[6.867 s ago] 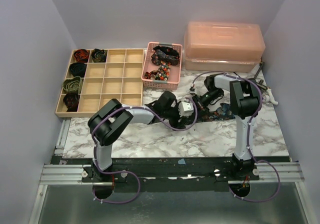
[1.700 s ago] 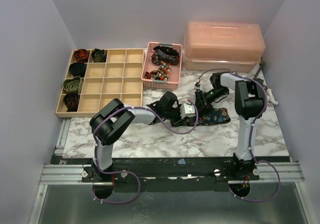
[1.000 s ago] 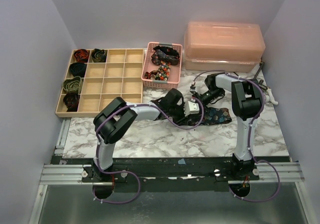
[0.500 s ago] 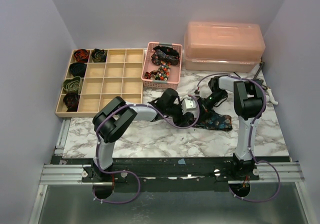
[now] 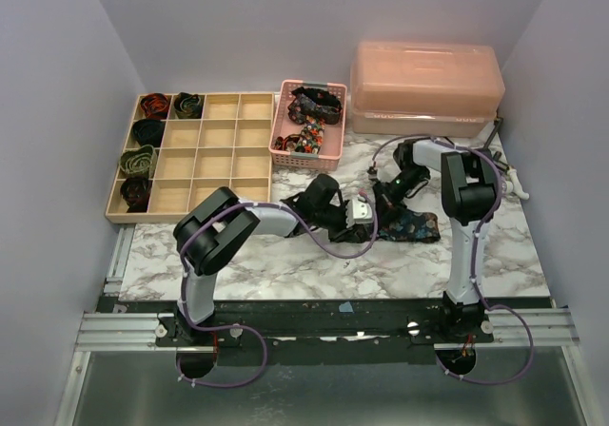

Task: Roll the ties
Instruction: Roll the tie at the center of the board.

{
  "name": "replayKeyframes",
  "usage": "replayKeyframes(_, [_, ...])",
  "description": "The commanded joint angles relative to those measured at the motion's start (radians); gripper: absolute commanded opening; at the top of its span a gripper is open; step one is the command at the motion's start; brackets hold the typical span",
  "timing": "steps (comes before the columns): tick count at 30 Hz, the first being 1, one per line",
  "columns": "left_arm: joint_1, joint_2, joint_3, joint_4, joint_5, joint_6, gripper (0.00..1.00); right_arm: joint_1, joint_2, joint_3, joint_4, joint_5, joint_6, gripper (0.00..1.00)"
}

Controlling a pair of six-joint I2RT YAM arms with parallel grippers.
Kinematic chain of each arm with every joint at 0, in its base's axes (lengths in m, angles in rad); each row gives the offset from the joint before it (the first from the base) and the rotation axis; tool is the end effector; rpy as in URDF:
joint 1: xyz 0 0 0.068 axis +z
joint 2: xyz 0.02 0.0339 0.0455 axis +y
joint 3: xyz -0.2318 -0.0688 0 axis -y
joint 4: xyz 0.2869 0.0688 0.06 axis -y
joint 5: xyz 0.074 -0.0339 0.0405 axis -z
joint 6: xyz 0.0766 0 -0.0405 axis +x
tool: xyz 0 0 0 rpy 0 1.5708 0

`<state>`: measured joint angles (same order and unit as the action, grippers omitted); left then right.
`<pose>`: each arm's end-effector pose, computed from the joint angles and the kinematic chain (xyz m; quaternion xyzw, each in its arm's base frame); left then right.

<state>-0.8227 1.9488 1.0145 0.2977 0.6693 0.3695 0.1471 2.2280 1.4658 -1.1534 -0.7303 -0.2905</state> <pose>0.2591 -0.3491 0.0542 0.5959 0.6149 -0.3813 0.3486 0.3548 0.1042 0.0190 0.1399 -0.9116 -0.3624 0.1346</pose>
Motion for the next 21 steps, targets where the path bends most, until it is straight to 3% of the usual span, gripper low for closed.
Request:
replayKeyframes(1, [0.003,-0.017,-0.065,-0.185,-0.072,0.086,0.26,-0.004,0.115,0.128,0.131,0.157,-0.075,0.00])
replayKeyframes(3, [0.001,0.008,-0.035,-0.240,-0.121,0.074,0.26,-0.004,0.107,0.182,0.081,0.108,-0.096,0.02])
replayKeyframes(5, [0.003,0.024,-0.016,-0.272,-0.146,0.064,0.26,-0.004,0.069,0.199,0.024,0.078,-0.127,0.10])
replayKeyframes(9, [0.005,0.039,0.015,-0.296,-0.154,0.035,0.26,-0.004,-0.067,0.109,-0.020,0.083,-0.173,0.23])
replayKeyframes(14, [0.009,0.059,0.059,-0.350,-0.158,0.003,0.25,-0.050,-0.113,-0.007,0.034,0.258,-0.178,0.22])
replayKeyframes(21, [0.009,0.064,0.061,-0.382,-0.169,0.016,0.24,-0.292,-0.110,0.091,0.025,0.516,-0.315,0.22])
